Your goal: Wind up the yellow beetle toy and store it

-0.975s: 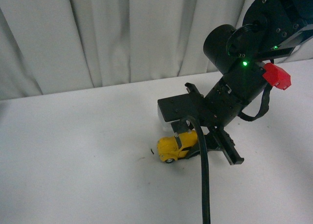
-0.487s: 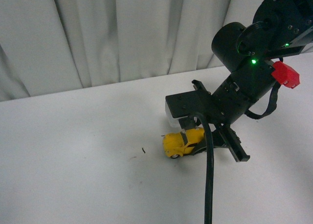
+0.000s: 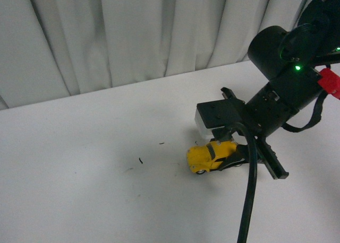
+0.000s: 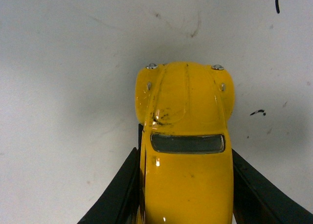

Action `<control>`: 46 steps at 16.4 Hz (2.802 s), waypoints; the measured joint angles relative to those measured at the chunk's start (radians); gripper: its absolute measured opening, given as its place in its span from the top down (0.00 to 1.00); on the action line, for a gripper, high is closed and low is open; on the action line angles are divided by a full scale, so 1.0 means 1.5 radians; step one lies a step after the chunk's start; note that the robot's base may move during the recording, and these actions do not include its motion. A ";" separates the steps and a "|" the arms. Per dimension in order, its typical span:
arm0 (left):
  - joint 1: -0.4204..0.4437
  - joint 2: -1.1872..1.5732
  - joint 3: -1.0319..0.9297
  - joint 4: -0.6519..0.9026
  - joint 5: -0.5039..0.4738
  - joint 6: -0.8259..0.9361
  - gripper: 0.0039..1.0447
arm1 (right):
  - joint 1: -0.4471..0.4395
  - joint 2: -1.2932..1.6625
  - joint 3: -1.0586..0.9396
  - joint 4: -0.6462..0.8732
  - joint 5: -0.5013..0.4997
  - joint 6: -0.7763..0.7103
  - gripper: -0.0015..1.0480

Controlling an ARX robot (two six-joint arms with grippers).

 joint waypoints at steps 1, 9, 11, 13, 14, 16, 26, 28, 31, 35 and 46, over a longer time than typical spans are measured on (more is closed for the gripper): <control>0.000 0.000 0.000 0.000 0.000 0.000 0.06 | -0.010 -0.005 -0.013 0.003 -0.004 -0.003 0.60; 0.000 0.000 0.000 0.000 0.000 0.000 0.06 | -0.104 -0.032 -0.070 -0.007 -0.013 -0.061 0.60; 0.000 0.000 0.000 0.000 0.000 0.000 0.06 | -0.113 -0.038 -0.072 -0.016 -0.010 -0.085 0.60; 0.000 0.000 0.000 0.000 0.000 0.000 0.06 | -0.113 -0.041 -0.072 -0.025 -0.004 -0.104 0.60; 0.000 0.000 0.000 0.000 0.000 0.000 0.06 | -0.113 -0.041 -0.070 -0.034 -0.002 -0.108 0.60; 0.000 0.000 0.000 0.000 0.000 0.000 0.06 | -0.112 -0.039 -0.071 -0.050 0.009 -0.115 0.43; 0.000 0.000 0.000 0.000 0.000 0.000 0.06 | -0.111 -0.039 -0.073 -0.061 0.011 -0.109 0.07; 0.000 0.000 0.000 0.000 0.000 0.000 0.06 | -0.107 -0.039 -0.072 -0.059 0.013 -0.109 0.07; 0.000 0.000 0.000 0.000 0.000 0.000 0.06 | -0.107 -0.039 -0.072 -0.058 0.013 -0.109 0.07; 0.000 0.000 0.000 0.000 0.000 0.000 0.06 | -0.103 -0.040 -0.073 -0.056 0.016 -0.109 0.07; 0.000 0.000 0.000 0.000 0.000 0.000 0.06 | -0.065 -0.211 -0.055 0.052 -0.039 -0.066 0.07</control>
